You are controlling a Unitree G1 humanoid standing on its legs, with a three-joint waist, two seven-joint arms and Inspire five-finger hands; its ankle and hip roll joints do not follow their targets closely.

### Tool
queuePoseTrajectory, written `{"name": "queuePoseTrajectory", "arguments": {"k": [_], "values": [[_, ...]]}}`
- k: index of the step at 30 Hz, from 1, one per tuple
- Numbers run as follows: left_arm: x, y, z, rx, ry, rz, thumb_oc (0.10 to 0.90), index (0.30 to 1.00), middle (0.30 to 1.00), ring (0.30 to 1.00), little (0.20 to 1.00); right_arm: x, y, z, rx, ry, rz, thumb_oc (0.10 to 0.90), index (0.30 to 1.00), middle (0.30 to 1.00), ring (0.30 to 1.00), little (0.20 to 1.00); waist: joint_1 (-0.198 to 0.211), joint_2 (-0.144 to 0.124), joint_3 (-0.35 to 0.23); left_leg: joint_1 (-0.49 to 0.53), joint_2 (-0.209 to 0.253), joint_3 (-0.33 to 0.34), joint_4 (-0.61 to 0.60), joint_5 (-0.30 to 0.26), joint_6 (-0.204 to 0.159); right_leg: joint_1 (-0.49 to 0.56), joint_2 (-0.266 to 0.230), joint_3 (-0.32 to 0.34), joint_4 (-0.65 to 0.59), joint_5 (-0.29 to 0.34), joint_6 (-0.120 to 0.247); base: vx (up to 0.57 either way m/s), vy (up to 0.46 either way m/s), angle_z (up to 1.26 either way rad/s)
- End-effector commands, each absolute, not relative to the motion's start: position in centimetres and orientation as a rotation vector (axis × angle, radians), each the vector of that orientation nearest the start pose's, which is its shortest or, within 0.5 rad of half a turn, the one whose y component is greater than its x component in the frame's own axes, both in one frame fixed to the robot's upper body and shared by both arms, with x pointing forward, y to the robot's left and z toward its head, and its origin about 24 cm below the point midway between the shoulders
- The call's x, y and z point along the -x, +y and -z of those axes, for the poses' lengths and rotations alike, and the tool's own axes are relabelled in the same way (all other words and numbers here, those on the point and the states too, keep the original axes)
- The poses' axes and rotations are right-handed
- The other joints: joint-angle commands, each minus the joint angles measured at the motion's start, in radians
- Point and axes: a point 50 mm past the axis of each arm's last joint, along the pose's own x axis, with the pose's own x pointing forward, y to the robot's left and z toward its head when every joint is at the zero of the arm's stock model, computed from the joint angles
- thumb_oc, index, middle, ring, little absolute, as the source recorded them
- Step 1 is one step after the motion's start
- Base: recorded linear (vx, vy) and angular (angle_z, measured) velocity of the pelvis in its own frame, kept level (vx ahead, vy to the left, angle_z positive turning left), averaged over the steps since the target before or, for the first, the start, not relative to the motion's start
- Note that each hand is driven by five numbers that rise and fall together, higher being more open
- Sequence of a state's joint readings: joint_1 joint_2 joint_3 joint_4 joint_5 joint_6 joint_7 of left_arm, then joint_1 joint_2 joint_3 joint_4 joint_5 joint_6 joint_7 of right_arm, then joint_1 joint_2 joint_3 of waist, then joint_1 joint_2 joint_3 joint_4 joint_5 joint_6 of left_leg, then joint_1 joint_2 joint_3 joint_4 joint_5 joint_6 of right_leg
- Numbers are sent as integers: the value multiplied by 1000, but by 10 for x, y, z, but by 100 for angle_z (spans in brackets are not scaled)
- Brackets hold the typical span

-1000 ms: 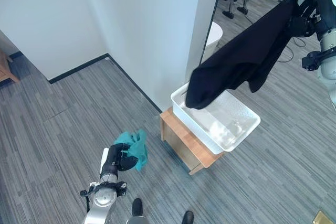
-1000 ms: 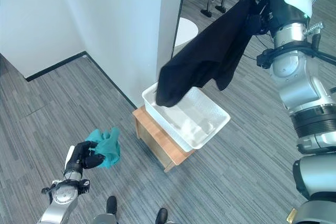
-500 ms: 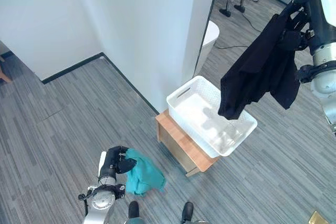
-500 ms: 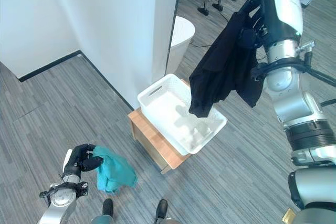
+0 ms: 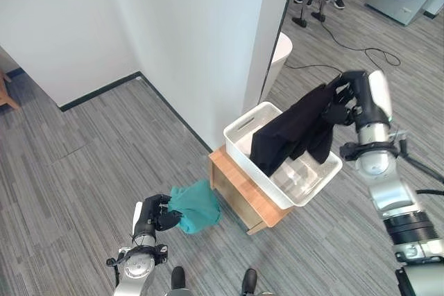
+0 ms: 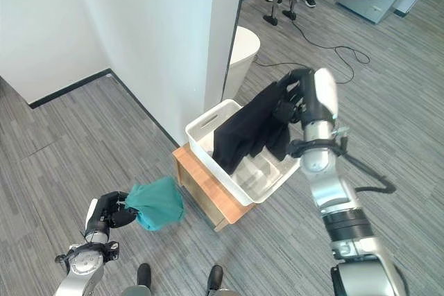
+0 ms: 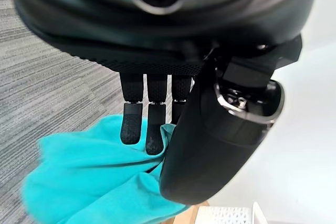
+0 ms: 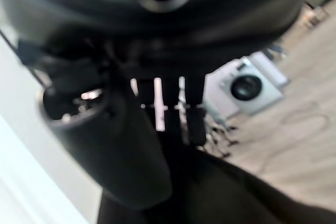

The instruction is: Pick up bed clothes into laundry basket.

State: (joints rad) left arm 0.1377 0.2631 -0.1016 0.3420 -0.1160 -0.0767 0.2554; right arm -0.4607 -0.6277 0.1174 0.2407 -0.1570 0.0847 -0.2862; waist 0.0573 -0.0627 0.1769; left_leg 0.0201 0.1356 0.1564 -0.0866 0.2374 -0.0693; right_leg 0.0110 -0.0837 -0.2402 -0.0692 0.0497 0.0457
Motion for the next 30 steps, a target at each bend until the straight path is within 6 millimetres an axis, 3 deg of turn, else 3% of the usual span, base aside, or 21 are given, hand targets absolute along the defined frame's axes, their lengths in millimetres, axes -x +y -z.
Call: {"name": "queuePoseTrajectory", "arguments": {"k": [1, 2, 4, 6, 10, 11, 15, 21, 30], "values": [[-220, 227, 10, -243, 175, -260, 400, 300, 300, 300, 300, -340, -250, -207, 848, -445, 409, 400, 300, 300, 300, 300, 40, -39, -71, 84, -71, -13, 14, -271, 1, 51, -51, 18, -11, -10, 99, 57, 22, 2], [-220, 227, 10, -242, 175, -261, 400, 300, 300, 300, 300, -340, -250, -207, 848, -446, 408, 400, 300, 300, 300, 300, 39, -38, -66, 89, -71, -13, 14, -271, 1, 56, -51, 17, -11, -11, 100, 42, 2, 2], [-220, 224, 14, -241, 195, -229, 400, 300, 300, 300, 300, -354, -256, -185, 877, -306, 384, 400, 300, 300, 300, 300, 62, -46, -85, 116, -80, -24, 37, -288, 2, 104, -54, 5, -13, -20, 96, 100, -3, 5], [-219, 222, 17, -237, 205, -206, 400, 300, 300, 300, 300, -363, -258, -178, 900, -236, 366, 400, 300, 300, 300, 300, 73, -51, -98, 141, -82, -24, 28, -293, 3, 128, -53, -2, -18, -23, 98, 109, 4, 9], [-219, 222, 16, -235, 204, -209, 400, 300, 300, 300, 300, -364, -257, -179, 900, -239, 364, 400, 300, 300, 300, 300, 72, -49, -94, 147, -82, -23, 24, -292, 3, 131, -53, -1, -18, -24, 98, 31, -1, 5], [-219, 216, 15, -238, 193, -162, 400, 300, 300, 300, 300, -388, -251, -191, 939, -177, 343, 400, 300, 300, 300, 300, 116, -62, -98, 153, -76, -24, 8, -289, 1, 124, -44, -10, -18, -27, 103, 0, 0, 0], [-221, 221, 11, -248, 169, -173, 400, 300, 300, 300, 300, -400, -247, -214, 955, -190, 365, 400, 300, 300, 300, 300, 139, -62, -79, 113, -72, -23, -1, -266, -3, 84, -46, -20, -18, -8, 111, -35, -12, -1], [-224, 229, 5, -269, 140, -181, 400, 300, 300, 300, 300, -404, -256, -243, 1004, -202, 424, 400, 300, 300, 300, 300, 178, -56, -36, 27, -69, -32, -1, -234, -17, 17, -53, -42, -18, 12, 119, -87, -18, 3], [-233, 227, -3, -266, 95, -178, 400, 300, 300, 300, 300, -400, -287, -255, 1023, -133, 522, 400, 300, 300, 300, 300, 194, -17, 26, -100, -68, -63, -1, -187, -41, -85, -63, -81, -18, 31, 126, -71, -11, 20]]}}
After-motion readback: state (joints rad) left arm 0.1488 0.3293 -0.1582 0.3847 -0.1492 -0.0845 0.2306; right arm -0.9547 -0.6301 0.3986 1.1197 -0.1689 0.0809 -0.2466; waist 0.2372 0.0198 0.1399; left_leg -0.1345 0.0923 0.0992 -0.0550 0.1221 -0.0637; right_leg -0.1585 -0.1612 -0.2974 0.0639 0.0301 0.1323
